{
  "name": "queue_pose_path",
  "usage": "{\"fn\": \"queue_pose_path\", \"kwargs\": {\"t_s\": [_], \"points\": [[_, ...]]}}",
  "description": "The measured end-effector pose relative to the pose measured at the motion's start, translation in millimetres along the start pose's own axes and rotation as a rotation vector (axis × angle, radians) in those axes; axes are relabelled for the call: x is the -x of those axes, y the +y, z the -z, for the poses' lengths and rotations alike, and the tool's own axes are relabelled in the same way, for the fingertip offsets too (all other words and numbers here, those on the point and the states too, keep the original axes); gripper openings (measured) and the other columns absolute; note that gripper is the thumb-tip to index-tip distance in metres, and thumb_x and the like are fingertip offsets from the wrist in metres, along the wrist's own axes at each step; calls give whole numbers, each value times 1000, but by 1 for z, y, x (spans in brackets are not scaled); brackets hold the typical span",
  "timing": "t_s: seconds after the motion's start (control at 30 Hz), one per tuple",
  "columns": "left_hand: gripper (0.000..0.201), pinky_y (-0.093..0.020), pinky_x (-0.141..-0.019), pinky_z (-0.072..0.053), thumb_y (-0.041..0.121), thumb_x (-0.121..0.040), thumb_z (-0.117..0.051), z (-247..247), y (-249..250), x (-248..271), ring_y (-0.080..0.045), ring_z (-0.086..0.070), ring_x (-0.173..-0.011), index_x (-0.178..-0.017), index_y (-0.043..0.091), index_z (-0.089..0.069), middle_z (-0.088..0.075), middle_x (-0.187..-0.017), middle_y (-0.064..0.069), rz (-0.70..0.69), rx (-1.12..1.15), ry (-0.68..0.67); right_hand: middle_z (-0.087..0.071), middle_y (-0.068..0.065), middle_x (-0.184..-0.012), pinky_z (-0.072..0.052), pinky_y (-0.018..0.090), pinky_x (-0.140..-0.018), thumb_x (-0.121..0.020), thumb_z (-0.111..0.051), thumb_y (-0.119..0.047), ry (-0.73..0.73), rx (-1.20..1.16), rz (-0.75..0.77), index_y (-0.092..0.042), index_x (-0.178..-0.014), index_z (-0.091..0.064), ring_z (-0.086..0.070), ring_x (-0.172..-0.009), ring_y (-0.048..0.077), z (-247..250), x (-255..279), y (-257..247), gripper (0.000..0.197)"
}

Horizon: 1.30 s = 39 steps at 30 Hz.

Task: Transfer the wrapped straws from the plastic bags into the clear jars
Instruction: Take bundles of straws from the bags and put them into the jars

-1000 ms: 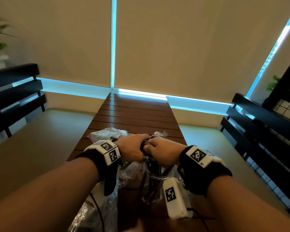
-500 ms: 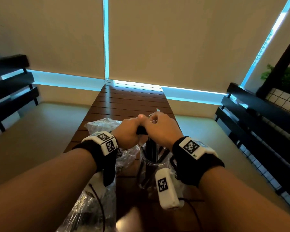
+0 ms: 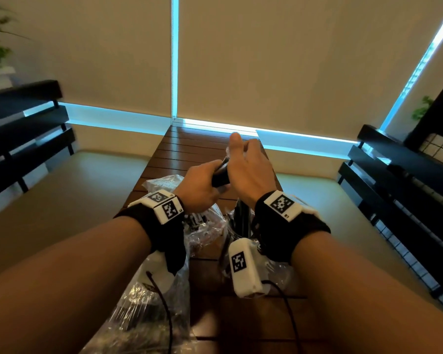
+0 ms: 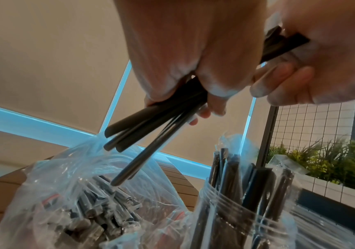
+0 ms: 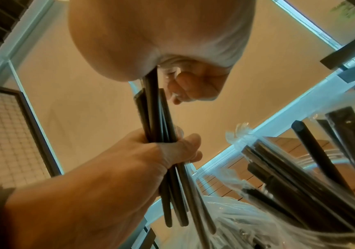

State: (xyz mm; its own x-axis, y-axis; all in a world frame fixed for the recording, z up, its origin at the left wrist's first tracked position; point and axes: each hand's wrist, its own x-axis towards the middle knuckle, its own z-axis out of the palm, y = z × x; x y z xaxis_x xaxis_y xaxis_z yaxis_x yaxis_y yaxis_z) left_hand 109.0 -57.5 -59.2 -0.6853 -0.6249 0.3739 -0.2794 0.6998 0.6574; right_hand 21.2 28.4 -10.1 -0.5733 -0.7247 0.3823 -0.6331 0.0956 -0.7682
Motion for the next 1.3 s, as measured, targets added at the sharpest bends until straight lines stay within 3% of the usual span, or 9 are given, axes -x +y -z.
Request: {"fn": "queue_pose_path", "kwargs": {"t_s": [0.2, 0.3, 0.43, 0.63, 0.73, 0.87, 0.97, 1.13, 1.3], "points": [[25, -27, -64, -38, 17, -95, -62, 22, 21, -8, -8, -46, -66, -79, 28, -46, -49, -73, 8, 50, 245, 179, -56, 2, -112, -50, 52, -91, -87, -42, -42, -5, -314, -133, -32, -104, -46, -57, -100, 22, -2, 4, 11, 20], [27, -26, -65, -37, 12, -94, -61, 40, 36, -16, -12, -44, -67, -75, 18, -43, -43, -70, 2, 50, 389, 238, -49, 4, -124, -53, 44, -90, -80, -65, -20, -232, -165, -122, -28, -127, -39, -57, -106, 20, -10, 11, 28, 54], [31, -31, -74, -46, 16, -93, -66, 54, 56, -18, -19, -53, -75, -71, 18, -44, -47, -73, -5, 11, 535, 195, -47, 4, -124, -54, 45, -89, -71, -78, -32, -376, 10, -42, -29, -130, -34, -56, -106, 23, -28, 13, 36, 74], [40, -25, -64, -43, 20, -85, -74, 60, 70, -9, -10, -47, -59, -61, 18, -44, -44, -58, 10, -72, 499, 121, -64, 1, -99, -51, 33, -64, -60, -76, -46, -430, 65, -189, -20, -107, -54, -62, -88, 23, -44, -3, 32, 59], [37, -21, -60, -40, 22, -80, -79, 52, 63, -3, -11, -44, -59, -67, 15, -45, -42, -62, 5, -21, 462, 80, -61, 4, -70, -53, 44, -66, -52, -64, -25, -444, -15, -91, -25, -70, -60, -60, -71, 28, -48, -6, 27, 18], [31, -23, -65, -42, 30, -77, -82, 39, 55, -1, -9, -53, -63, -76, 11, -57, -54, -66, -2, 49, 347, 70, -64, 16, -81, -55, 49, -70, -80, -52, 7, -474, -130, 95, -8, -86, -62, -63, -81, 30, -47, -3, 21, 19], [35, -23, -60, -39, 27, -82, -78, 44, 50, -5, -9, -45, -58, -67, 16, -48, -44, -62, 4, 27, 377, 109, -68, 12, -103, -54, 48, -85, -80, -50, -4, -412, -99, 8, -10, -103, -64, -65, -99, 30, -26, -9, 26, 28], [48, -13, -49, -27, 28, -82, -79, 41, 39, -4, -2, -32, -47, -60, 23, -36, -33, -51, 14, 39, 256, 152, -73, -11, -95, -48, 45, -96, -82, -39, -37, 166, -419, -56, -36, -84, -72, -65, -101, 12, 41, -24, -23, 33], [30, -34, -59, -46, 34, -74, -82, 23, 48, -7, -15, -53, -58, -67, 17, -59, -61, -62, 5, 39, 169, 79, -72, -3, -103, -47, 40, -95, -96, -23, -49, 20, -200, 246, -23, -101, -72, -64, -100, 16, 59, -12, -74, 55]]}}
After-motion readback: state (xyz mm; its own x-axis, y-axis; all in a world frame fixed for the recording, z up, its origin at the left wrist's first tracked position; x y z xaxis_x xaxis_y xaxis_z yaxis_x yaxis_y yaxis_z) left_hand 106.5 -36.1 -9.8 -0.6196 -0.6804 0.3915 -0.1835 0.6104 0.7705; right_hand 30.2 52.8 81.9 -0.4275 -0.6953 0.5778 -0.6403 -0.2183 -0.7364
